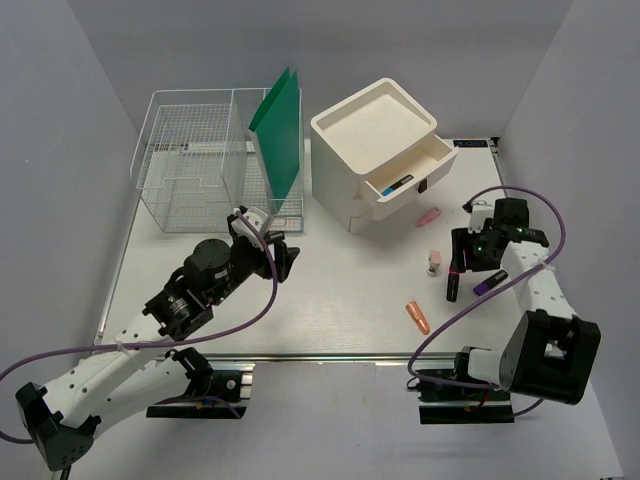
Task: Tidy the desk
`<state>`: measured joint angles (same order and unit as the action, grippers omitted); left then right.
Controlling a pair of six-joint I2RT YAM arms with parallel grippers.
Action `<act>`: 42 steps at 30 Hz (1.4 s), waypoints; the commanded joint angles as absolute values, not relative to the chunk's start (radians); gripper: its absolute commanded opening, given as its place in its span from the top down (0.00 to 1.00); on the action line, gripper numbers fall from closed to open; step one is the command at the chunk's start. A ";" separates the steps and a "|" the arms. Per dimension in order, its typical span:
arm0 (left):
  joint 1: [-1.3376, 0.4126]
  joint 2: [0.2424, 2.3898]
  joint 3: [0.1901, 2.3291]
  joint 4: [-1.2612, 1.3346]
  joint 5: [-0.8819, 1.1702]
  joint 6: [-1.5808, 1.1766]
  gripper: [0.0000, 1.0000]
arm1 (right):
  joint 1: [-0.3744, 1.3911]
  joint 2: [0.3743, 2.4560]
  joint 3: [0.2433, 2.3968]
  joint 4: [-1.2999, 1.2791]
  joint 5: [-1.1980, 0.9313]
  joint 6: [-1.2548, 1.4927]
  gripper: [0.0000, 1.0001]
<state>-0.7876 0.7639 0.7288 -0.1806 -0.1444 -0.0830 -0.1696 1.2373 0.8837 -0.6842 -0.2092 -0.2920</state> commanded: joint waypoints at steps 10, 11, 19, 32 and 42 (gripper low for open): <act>-0.785 0.767 0.759 -0.196 -0.170 -0.066 0.11 | -0.103 1.397 0.838 -0.584 -0.075 -0.267 0.40; -0.785 0.770 0.759 -0.198 -0.169 -0.066 0.11 | -0.098 1.405 0.842 -0.577 -0.063 -0.264 0.41; -0.785 0.785 0.758 -0.199 -0.172 -0.064 0.11 | -0.068 1.493 0.833 -0.512 -0.006 -0.239 0.41; -0.785 0.807 0.756 -0.201 -0.176 -0.061 0.11 | -0.046 1.569 0.835 -0.491 0.034 -0.199 0.49; -0.785 0.808 0.752 -0.199 -0.198 -0.057 0.11 | -0.055 1.546 0.873 -0.505 -0.029 -0.206 0.74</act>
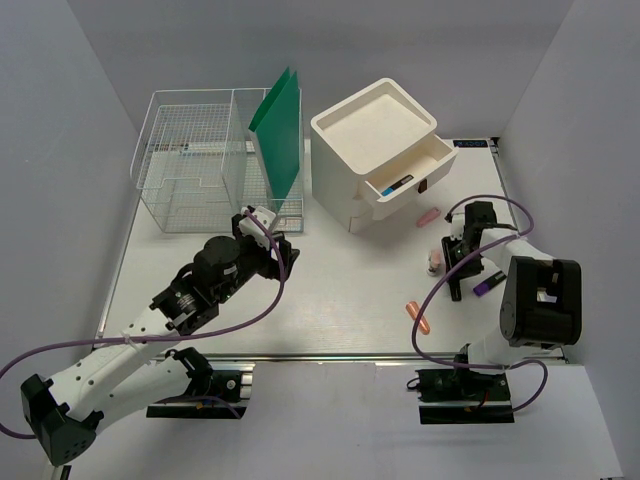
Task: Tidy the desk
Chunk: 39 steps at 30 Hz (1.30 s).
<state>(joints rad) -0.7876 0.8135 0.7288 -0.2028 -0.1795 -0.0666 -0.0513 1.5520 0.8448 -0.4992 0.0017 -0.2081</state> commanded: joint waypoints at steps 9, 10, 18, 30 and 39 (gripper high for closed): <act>-0.785 0.822 0.747 -0.196 -0.184 -0.051 0.11 | -0.063 1.321 1.164 -0.659 -0.286 -0.326 1.00; -0.785 0.822 0.747 -0.196 -0.183 -0.051 0.11 | -0.063 1.315 1.242 -0.691 -0.342 -0.398 1.00; -0.785 0.825 0.726 -0.170 -0.143 -0.038 0.11 | -0.008 1.252 1.373 -0.699 -0.719 -0.896 1.00; -0.785 0.885 0.706 -0.158 -0.146 -0.031 0.11 | 0.112 1.308 1.416 -0.446 -0.565 -1.321 1.00; -0.785 0.887 0.698 -0.155 -0.153 -0.032 0.10 | 0.181 1.459 1.497 -0.379 -0.522 -1.341 1.00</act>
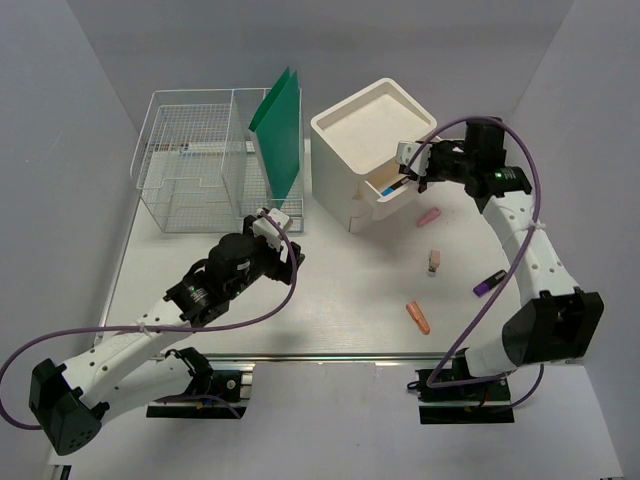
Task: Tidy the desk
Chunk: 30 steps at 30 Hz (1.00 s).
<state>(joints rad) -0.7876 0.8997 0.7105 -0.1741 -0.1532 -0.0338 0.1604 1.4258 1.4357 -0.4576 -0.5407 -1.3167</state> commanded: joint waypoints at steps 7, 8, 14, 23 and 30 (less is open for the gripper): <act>-0.785 0.899 0.704 -0.158 -0.143 -0.031 0.10 | 0.198 1.529 1.519 -0.370 -0.468 -1.364 0.81; -0.785 0.899 0.703 -0.158 -0.141 -0.031 0.11 | 0.199 1.531 1.508 -0.368 -0.465 -1.371 0.73; -0.785 0.900 0.703 -0.158 -0.144 -0.031 0.10 | 0.201 1.528 1.471 -0.348 -0.468 -1.349 0.48; -0.785 0.900 0.701 -0.155 -0.149 -0.035 0.10 | 0.192 1.487 1.525 -0.417 -0.575 -1.255 0.71; -0.785 0.905 0.703 -0.155 -0.127 -0.041 0.18 | 0.179 1.443 1.546 -0.855 -0.807 -1.416 1.00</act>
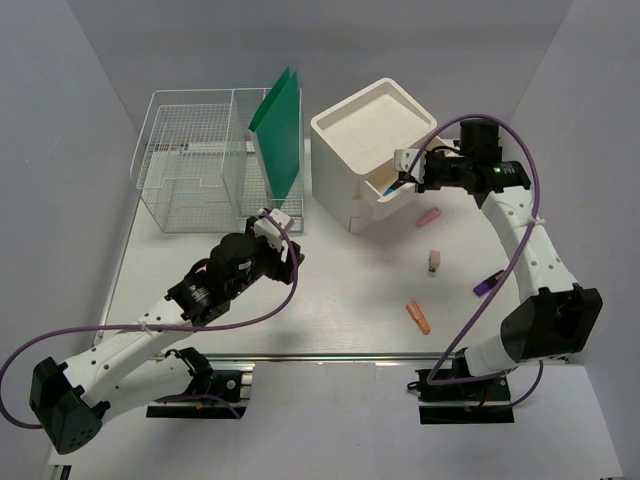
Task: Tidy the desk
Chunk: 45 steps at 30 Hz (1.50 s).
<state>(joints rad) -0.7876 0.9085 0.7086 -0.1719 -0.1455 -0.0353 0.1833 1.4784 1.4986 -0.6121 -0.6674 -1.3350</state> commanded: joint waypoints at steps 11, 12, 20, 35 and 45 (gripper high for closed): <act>-0.785 1.021 0.704 -0.208 -0.182 -0.267 0.85 | 0.175 1.007 1.011 -0.392 -0.794 -0.680 0.69; -0.785 1.050 0.719 -0.275 -0.216 -0.279 0.76 | 0.169 0.941 0.927 -0.305 -0.754 -0.631 0.51; -0.707 1.339 0.946 -0.543 -0.278 -0.163 0.18 | 0.130 0.778 0.703 -0.190 -0.726 -0.516 0.29; -0.586 1.413 0.859 -0.234 -0.244 0.342 0.30 | 0.104 0.696 0.604 -0.150 -0.710 -0.555 0.47; -0.486 1.594 0.942 -0.242 -0.137 0.452 0.49 | 0.098 0.695 0.595 -0.153 -0.715 -0.566 0.48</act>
<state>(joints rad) -0.5117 1.5814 0.9009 -0.2596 -0.1909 0.4026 0.1055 0.7055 0.6056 -0.1986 -0.7063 -0.5598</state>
